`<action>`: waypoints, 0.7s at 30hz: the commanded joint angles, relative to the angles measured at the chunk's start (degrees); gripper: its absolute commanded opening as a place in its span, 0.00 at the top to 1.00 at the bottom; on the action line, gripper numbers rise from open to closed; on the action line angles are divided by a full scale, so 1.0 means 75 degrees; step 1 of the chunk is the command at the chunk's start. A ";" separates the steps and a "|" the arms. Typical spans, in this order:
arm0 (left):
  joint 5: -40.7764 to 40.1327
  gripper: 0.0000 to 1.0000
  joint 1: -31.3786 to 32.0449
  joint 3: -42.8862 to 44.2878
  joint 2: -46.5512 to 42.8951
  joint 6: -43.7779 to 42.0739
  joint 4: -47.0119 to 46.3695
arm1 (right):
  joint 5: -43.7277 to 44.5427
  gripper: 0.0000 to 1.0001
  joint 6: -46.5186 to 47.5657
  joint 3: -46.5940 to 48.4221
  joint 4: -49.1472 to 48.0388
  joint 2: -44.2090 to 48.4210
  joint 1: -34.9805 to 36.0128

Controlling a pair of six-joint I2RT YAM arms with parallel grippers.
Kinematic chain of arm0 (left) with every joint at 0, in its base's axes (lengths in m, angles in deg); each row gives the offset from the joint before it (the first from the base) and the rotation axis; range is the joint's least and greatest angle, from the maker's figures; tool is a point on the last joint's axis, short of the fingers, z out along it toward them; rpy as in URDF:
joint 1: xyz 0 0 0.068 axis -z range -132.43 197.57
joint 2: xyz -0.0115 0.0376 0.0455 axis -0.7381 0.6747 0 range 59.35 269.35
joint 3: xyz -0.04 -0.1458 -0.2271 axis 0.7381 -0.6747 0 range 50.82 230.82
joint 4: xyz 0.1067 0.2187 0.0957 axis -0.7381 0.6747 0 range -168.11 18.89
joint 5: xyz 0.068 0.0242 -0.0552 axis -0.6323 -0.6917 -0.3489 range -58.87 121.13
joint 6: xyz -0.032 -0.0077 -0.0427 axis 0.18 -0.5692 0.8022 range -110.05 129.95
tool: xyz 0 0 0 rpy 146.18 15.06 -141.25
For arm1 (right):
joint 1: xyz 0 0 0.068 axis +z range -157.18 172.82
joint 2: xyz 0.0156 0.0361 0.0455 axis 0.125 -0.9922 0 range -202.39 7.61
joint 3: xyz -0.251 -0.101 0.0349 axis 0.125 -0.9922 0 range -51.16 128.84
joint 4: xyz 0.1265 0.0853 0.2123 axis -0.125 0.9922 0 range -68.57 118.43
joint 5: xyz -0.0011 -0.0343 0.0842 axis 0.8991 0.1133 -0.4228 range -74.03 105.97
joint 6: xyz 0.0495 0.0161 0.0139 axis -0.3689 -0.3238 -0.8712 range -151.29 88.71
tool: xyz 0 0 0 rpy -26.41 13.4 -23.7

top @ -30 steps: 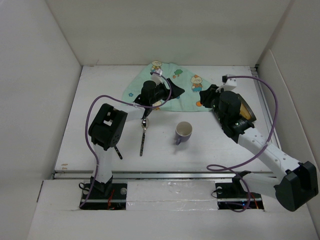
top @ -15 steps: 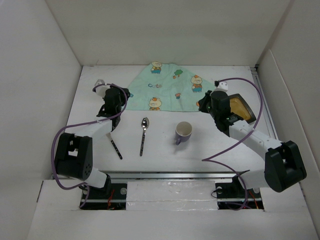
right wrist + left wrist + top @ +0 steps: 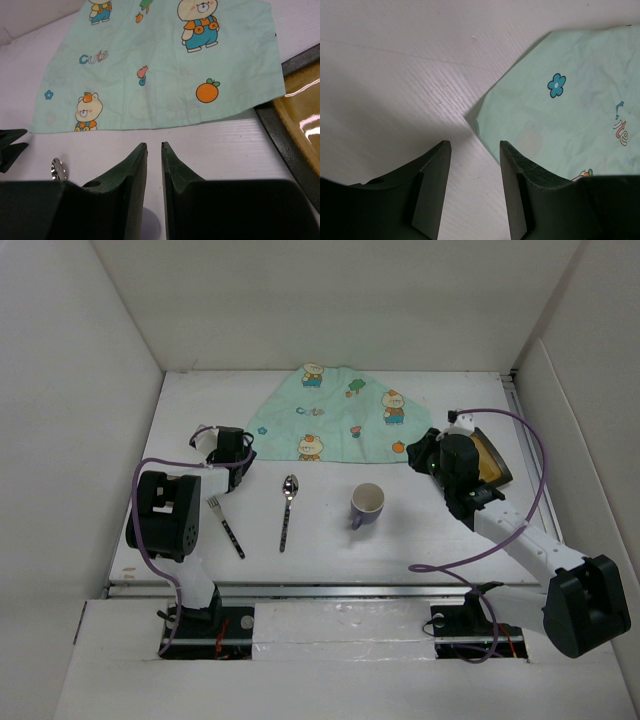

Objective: Set the dinner table for one person

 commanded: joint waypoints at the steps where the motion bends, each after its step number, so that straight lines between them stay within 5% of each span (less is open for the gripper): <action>1: -0.0153 0.59 0.0002 0.0546 0.0197 -0.0131 0.0271 | -0.0151 0.76 -0.0056 -0.0116 -0.0453 0.0191 -0.0138; 6: -0.0223 0.64 0.0002 0.1308 0.0735 -0.0330 0.1020 | -0.0199 0.76 -0.0080 -0.0104 -0.0453 0.0378 -0.0209; 12: -0.0387 0.86 0.0002 0.1684 0.1017 -0.0530 0.1209 | -0.0350 0.75 -0.0232 -0.0022 -0.0582 0.0344 -0.0455; 14: -0.0422 1.00 0.0002 0.1696 0.1064 -0.0600 0.1139 | -0.0421 0.73 -0.0338 -0.0011 -0.0628 0.0227 -0.0549; 21: -0.0503 1.00 -0.0174 0.1404 -0.0070 -0.0717 0.0740 | -0.0339 0.51 -0.0736 -0.0034 -0.0792 -0.0815 -0.0934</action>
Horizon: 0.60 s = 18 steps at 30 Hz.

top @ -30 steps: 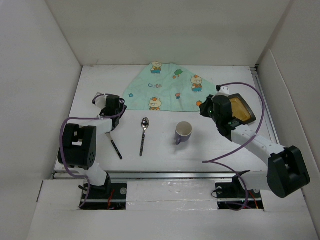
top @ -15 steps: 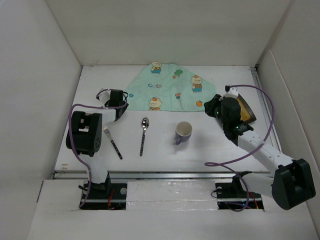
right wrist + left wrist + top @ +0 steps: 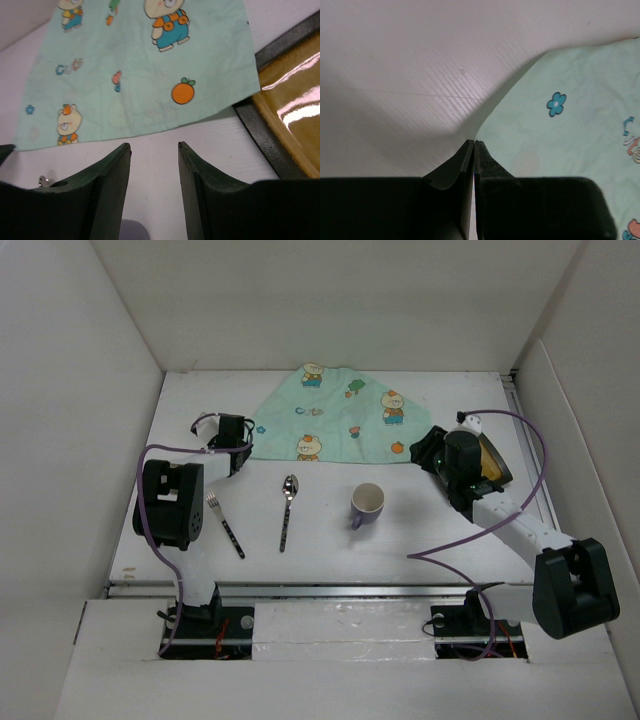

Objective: Set the dinner table for one person

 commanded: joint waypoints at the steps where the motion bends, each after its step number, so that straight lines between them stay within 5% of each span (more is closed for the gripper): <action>1: -0.0396 1.00 -0.0057 -0.0094 -0.1324 -0.0198 -0.0216 | -0.0027 0.49 -0.0363 0.0042 -0.0638 -0.0565 -0.0154; 10: -0.0608 1.00 -0.0057 -0.0257 -0.2018 -0.0375 -0.0040 | -0.0437 0.43 -0.1216 0.0463 -0.0944 -0.2359 -0.0459; 18: -0.0632 1.00 -0.0057 -0.0376 -0.2275 -0.0187 -0.0146 | -0.0297 0.50 -0.2343 0.1341 -0.0359 -0.3437 -0.0541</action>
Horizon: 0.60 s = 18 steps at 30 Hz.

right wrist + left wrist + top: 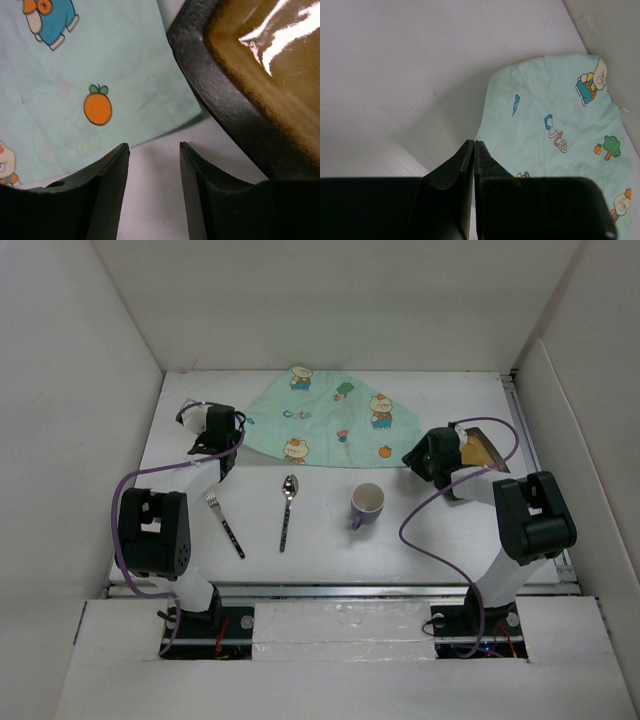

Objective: Set the dinner table for one person

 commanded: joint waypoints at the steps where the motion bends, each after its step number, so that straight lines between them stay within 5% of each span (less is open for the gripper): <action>1: -0.0253 1.00 -0.0054 -0.0044 -0.0490 0.0072 -0.0265 | 0.0128 0.52 -0.0872 0.1041 0.0221 -0.0320 -0.0011; 9: -0.0219 1.00 -0.0579 0.0190 -0.0432 0.0189 -0.0243 | -0.0316 0.58 -0.1529 0.1443 0.0658 -0.0638 -0.0280; 18: -0.0042 1.00 -0.1050 0.0611 -0.0245 0.0202 -0.0045 | 0.0140 0.52 -0.1997 0.0938 0.0469 -0.0883 0.0387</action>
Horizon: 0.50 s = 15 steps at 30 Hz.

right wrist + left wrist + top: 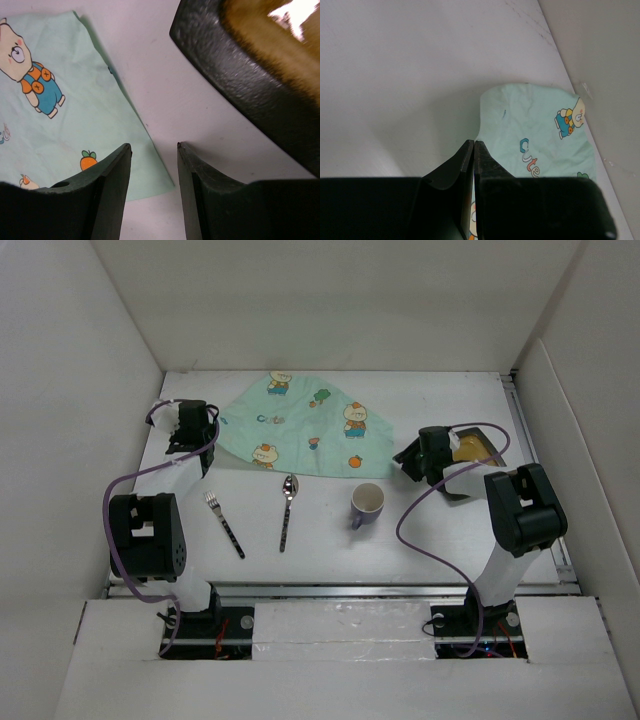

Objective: Set the dinner table for one person

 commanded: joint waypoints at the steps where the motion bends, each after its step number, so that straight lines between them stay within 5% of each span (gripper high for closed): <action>1: 0.0039 1.00 0.0042 0.0528 -0.0011 -0.0017 0.0064 | 0.0190 0.53 -0.0372 0.0140 -0.0067 -0.0289 0.0204; 6: 0.0250 1.00 0.0042 -0.0104 -0.0245 0.0123 -0.0532 | 0.0657 0.60 -0.0232 0.0292 0.0530 -0.0186 0.0567; 15: 0.0508 1.00 0.0042 0.0071 -0.0257 0.0170 -0.0498 | 0.1045 0.53 -0.0243 -0.0282 0.0812 0.0121 0.1258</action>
